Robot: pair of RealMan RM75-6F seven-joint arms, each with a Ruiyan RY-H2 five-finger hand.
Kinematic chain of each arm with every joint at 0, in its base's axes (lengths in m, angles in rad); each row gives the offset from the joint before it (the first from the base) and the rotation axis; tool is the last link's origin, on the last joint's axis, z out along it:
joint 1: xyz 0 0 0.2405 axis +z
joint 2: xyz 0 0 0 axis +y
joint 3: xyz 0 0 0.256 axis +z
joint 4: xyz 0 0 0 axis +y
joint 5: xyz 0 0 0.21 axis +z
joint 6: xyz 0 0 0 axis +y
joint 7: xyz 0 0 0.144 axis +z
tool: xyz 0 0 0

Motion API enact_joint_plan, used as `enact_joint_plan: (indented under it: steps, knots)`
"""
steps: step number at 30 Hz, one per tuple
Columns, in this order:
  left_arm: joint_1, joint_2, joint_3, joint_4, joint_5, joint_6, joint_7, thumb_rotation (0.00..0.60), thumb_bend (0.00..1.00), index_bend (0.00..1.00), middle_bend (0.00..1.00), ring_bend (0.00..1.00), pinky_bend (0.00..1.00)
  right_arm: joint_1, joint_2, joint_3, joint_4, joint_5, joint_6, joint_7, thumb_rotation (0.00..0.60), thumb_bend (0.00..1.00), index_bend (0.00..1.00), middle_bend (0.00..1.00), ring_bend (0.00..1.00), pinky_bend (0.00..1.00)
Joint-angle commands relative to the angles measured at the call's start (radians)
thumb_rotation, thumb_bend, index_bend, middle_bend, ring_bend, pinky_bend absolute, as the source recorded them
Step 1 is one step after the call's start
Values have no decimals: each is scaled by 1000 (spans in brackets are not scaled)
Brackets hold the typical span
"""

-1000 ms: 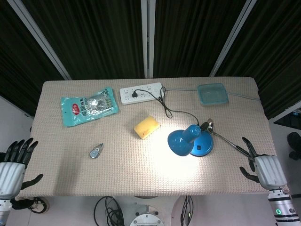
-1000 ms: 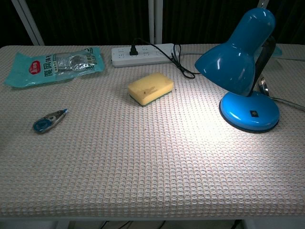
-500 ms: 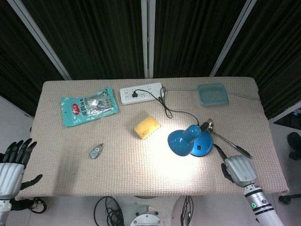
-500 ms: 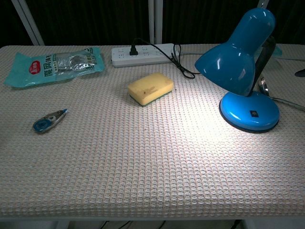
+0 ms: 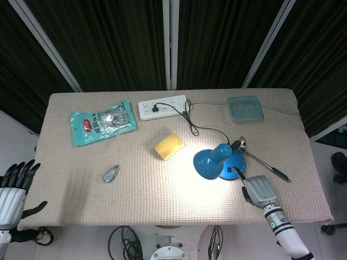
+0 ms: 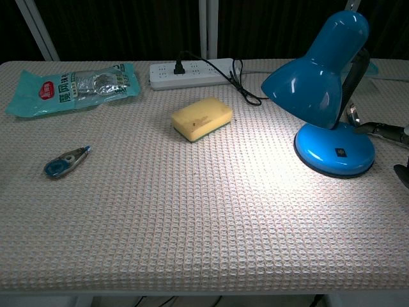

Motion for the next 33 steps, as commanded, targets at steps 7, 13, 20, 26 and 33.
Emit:
enact_joint_plan:
  steps: [7,13,20,26,33]
  knots:
    - [-3,-1,-1,5,-5,-6,-5,600,62,20,0,0,0,36,-20,-6,16,85,-21,-34,600,653,0,1000,972,901]
    - [-1,-1,-1,6,-5,-2,-9,600,61,20,0,0,0,62,-34,-11,26,123,-38,-38,600,672,0,1000,973,901]
    - [-1,-1,0,10,-10,-6,-12,600,62,20,0,0,0,82,-44,-20,35,151,-40,-43,600,673,0,1000,973,901]
    - [-3,0,-1,10,-11,-8,-17,600,62,20,0,0,0,98,-46,-28,37,171,-42,-47,600,674,0,1000,973,900]
    - [-3,3,-1,9,-12,-8,-21,600,62,20,0,0,0,122,-48,-35,39,207,-53,-60,600,675,0,1000,973,901]
